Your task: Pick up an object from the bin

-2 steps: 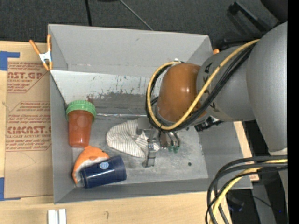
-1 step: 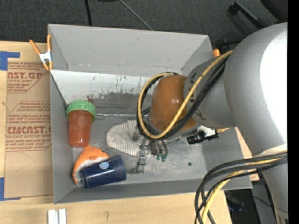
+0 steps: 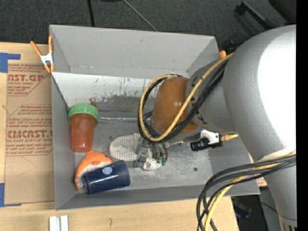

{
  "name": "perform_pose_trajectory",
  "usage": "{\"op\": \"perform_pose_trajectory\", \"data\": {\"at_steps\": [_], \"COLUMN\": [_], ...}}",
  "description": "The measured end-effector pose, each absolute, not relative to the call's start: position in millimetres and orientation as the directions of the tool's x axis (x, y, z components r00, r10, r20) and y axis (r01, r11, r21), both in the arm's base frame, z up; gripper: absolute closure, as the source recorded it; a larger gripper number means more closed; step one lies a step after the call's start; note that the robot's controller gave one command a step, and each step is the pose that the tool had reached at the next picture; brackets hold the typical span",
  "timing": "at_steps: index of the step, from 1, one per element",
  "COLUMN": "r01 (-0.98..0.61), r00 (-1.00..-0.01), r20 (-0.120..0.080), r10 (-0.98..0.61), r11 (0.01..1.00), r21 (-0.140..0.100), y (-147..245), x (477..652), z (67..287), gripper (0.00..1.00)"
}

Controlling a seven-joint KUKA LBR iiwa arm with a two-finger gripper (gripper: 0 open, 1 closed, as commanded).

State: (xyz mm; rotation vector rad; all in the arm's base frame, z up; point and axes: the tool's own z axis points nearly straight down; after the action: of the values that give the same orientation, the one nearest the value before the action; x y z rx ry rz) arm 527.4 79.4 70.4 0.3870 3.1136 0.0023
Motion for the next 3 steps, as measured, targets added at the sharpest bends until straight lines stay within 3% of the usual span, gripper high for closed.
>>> {"op": "perform_pose_trajectory", "data": {"at_steps": [3], "r01": [0.245], "r00": [-0.97], "r20": [0.002], "r10": [0.245], "r11": [0.97], "r21": [0.0], "y": [79.6], "x": [526.0], "z": [84.3], "gripper": [1.0]}}
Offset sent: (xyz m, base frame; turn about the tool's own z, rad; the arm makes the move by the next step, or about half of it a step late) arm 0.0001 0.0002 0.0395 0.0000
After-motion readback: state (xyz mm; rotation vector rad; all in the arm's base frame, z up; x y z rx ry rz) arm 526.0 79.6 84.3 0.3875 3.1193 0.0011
